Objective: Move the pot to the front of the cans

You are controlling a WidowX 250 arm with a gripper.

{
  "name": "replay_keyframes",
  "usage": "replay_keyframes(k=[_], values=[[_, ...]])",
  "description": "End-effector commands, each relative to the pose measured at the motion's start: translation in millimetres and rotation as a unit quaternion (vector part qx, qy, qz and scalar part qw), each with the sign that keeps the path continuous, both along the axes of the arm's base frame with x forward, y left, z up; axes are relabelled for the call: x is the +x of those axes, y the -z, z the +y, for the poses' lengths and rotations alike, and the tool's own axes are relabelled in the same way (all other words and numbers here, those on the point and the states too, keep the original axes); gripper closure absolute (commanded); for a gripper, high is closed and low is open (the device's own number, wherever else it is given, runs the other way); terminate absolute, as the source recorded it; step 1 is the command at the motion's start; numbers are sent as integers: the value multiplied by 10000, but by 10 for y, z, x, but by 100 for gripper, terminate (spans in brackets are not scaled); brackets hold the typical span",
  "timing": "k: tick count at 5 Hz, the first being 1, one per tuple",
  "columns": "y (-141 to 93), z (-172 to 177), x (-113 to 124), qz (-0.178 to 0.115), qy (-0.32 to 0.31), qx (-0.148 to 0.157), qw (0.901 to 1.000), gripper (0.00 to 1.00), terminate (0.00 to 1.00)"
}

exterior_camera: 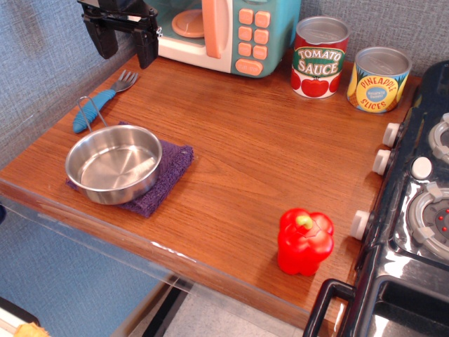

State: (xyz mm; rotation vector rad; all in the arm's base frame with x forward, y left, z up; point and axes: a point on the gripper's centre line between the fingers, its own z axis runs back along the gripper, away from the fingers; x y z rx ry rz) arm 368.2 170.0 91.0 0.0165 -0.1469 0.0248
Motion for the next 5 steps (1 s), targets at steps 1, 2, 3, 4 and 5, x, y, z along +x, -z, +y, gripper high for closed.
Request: replay_keyframes(k=[1, 2, 3, 4, 5], values=[[0, 0, 0, 0, 0, 0, 10000, 0, 0], [53, -85, -131, 22, 233, 6, 9997, 0, 0], [64, -229, -292, -27, 580, -6, 9983, 0, 0], [-10, -375, -568, -30, 916, -22, 9958, 0, 0], [-101, -529, -851, -138, 1282, 17, 9916, 0, 0]])
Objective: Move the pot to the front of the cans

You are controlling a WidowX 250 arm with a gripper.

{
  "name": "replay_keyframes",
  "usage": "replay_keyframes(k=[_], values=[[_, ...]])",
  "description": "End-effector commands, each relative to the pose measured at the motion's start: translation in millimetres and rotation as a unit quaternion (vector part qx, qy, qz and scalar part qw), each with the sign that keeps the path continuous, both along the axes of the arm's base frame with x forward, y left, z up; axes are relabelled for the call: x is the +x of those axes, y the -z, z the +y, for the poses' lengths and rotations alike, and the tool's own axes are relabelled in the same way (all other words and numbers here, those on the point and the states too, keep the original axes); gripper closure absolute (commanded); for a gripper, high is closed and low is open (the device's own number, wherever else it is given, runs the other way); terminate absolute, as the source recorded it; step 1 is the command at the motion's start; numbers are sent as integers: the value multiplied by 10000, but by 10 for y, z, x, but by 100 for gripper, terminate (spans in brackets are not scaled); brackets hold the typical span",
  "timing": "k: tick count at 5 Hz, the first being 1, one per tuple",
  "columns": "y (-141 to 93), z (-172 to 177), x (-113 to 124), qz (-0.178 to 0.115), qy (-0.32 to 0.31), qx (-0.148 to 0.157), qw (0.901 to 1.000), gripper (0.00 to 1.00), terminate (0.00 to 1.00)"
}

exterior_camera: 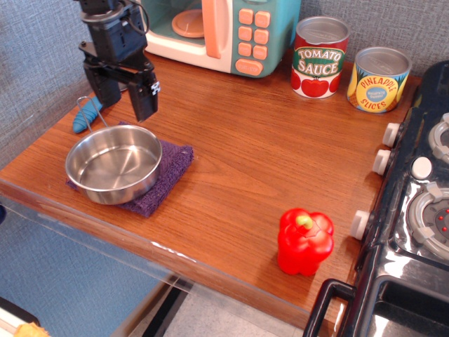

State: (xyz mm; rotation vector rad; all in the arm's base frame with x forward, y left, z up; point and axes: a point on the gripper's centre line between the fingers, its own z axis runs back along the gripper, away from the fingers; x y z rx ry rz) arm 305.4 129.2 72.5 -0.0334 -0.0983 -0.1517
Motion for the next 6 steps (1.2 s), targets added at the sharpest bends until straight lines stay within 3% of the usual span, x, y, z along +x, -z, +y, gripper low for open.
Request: replay_keyframes(k=[1, 3, 6], values=[[-255, -293, -438, -319, 673, 119, 9972, 0, 0], [63, -537, -645, 44, 868, 277, 9958, 0, 0], [320, -556, -561, 243, 693, 537, 9958, 0, 0]])
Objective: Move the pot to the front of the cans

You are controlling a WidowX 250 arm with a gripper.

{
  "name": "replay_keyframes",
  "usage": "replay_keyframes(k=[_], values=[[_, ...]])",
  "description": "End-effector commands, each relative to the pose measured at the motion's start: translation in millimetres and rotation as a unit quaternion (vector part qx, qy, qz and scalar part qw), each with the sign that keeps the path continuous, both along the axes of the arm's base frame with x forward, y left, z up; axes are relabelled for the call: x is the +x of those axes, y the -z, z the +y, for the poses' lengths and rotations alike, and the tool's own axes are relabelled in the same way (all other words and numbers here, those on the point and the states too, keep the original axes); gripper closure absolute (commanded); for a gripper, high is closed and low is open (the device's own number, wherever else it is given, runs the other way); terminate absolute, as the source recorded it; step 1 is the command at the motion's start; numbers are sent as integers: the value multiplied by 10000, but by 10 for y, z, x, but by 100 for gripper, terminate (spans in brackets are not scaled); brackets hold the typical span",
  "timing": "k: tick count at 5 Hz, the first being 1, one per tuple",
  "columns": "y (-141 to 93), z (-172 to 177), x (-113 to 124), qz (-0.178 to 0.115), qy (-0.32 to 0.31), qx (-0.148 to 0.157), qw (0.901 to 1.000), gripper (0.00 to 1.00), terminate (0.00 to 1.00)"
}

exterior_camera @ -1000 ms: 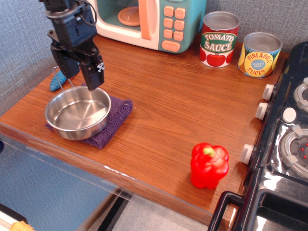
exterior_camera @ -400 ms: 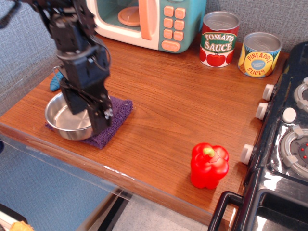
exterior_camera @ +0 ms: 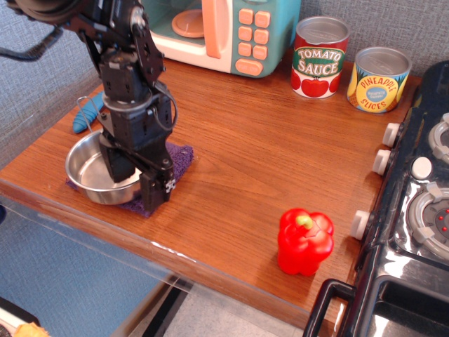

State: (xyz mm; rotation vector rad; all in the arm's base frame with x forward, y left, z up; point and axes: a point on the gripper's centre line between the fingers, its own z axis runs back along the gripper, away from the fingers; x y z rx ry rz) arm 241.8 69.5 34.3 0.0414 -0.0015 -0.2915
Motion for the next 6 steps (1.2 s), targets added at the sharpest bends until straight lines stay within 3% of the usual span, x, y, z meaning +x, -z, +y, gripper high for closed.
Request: replay_keyframes(k=[1, 3, 4, 5, 6], values=[[-55, 39, 81, -200, -10, 74, 9998, 100, 0], [-45, 73, 110, -152, -50, 131, 9998, 100, 0], [-269, 77, 213, -415, 134, 31, 9990, 100, 0], [-597, 24, 472, -763, 507, -19, 9958, 100, 0], [-913, -72, 850, -1312, 595, -181, 9894, 100, 0]])
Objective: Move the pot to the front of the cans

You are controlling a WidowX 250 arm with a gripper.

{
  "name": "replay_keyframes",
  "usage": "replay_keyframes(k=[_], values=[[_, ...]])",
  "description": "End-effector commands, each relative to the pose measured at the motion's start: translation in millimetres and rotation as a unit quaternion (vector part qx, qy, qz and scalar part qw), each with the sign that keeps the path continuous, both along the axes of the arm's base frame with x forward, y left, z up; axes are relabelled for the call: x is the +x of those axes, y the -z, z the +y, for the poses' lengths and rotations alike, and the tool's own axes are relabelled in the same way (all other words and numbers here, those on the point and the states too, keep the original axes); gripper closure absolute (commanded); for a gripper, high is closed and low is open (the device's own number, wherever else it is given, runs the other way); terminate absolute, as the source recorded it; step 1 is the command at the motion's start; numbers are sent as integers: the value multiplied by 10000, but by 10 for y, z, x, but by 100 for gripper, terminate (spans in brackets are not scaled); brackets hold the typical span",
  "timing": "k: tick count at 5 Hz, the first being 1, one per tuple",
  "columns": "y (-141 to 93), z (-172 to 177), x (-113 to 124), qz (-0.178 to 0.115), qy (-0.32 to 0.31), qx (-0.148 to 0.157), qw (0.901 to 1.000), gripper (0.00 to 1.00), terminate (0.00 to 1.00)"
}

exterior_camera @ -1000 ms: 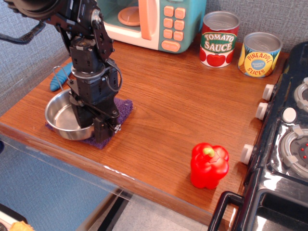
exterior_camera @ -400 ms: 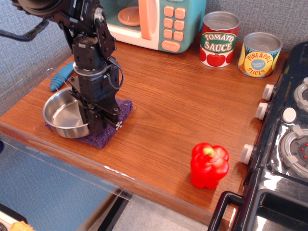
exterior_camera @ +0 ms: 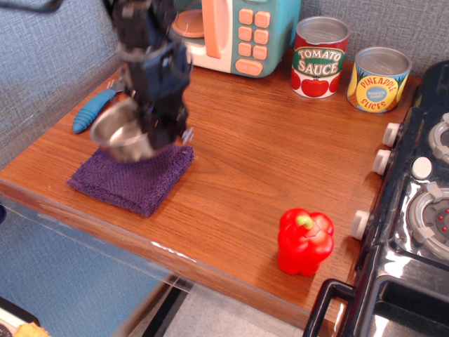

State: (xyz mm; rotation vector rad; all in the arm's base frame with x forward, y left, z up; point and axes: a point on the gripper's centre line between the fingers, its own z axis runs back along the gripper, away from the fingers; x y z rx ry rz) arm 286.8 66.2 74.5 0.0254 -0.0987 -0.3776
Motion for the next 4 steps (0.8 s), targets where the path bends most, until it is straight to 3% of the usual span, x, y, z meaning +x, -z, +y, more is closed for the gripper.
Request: replay_keyframes(k=[1, 2, 3, 4], values=[[-604, -318, 729, -1021, 381, -154, 9939, 100, 0], [-414, -643, 833, -692, 563, -249, 9957, 100, 0], [-180, -929, 760, -352, 756, -280, 9961, 100, 0], [28, -1150, 662, -138, 989, -73, 9950, 100, 0]])
